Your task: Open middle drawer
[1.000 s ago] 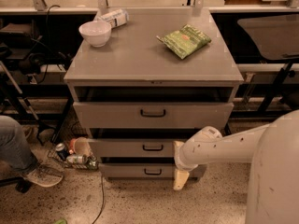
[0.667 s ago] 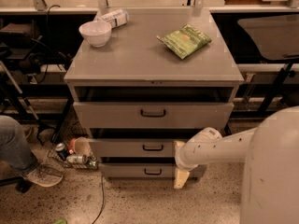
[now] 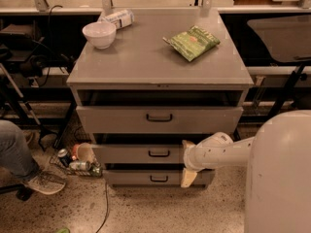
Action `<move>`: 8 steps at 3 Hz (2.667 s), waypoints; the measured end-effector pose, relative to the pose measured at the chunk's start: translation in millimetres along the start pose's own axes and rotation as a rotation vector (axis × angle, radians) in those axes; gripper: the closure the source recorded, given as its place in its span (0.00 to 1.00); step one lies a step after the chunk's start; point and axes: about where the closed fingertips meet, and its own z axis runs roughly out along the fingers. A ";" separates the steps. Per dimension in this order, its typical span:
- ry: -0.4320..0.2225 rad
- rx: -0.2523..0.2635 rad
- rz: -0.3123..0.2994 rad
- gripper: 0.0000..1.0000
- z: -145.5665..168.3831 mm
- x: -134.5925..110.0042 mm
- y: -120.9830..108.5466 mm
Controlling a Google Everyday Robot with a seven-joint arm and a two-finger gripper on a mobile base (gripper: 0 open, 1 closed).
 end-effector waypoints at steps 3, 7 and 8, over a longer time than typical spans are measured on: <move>-0.059 -0.019 0.035 0.37 49.0 -2.0 -21.5; -0.066 -0.037 0.050 1.00 45.1 5.6 -17.4; -0.066 -0.057 0.050 1.00 41.9 12.8 -2.7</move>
Offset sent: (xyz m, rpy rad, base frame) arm 0.0632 0.0085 -0.0410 0.0678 0.0275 0.0001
